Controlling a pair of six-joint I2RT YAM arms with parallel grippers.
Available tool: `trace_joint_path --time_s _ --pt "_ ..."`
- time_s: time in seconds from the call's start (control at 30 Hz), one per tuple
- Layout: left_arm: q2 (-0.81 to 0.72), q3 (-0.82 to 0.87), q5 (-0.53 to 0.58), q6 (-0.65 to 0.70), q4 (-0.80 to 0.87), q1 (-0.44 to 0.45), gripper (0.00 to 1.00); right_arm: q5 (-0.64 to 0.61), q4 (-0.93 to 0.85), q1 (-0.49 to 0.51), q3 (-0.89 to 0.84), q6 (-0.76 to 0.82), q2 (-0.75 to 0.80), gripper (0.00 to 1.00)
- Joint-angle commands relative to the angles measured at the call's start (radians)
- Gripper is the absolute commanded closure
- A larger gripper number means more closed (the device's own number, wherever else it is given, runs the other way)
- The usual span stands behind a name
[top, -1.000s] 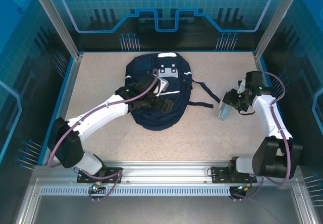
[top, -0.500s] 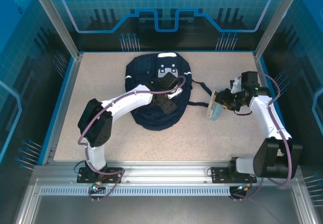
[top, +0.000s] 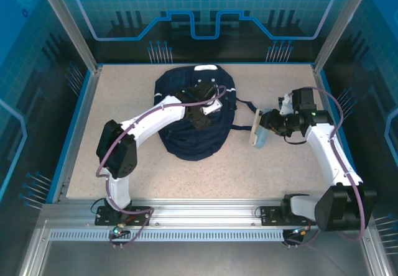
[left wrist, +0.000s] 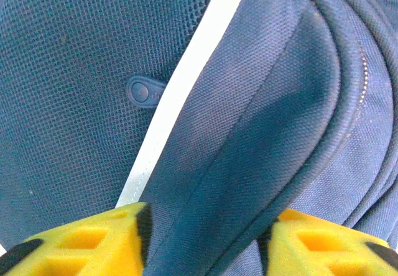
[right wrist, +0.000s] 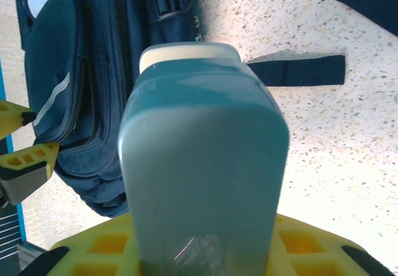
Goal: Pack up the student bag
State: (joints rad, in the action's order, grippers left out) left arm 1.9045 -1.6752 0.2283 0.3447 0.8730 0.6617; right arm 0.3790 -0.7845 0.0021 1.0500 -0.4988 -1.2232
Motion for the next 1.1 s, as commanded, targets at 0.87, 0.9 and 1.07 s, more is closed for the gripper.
trace_joint_path --time_s 0.87,0.9,1.07 --pt "-0.111 0.035 0.171 0.017 -0.315 0.045 0.9 0.211 0.41 0.122 -0.146 -0.311 0.039 0.72" --pt "-0.115 0.016 0.167 0.0 -0.315 0.051 0.91 0.219 0.447 0.132 -0.156 -0.337 0.04 0.72" --pt "-0.109 -0.089 0.145 -0.091 -0.28 0.077 0.95 0.202 0.586 0.204 -0.162 -0.464 0.018 0.72"
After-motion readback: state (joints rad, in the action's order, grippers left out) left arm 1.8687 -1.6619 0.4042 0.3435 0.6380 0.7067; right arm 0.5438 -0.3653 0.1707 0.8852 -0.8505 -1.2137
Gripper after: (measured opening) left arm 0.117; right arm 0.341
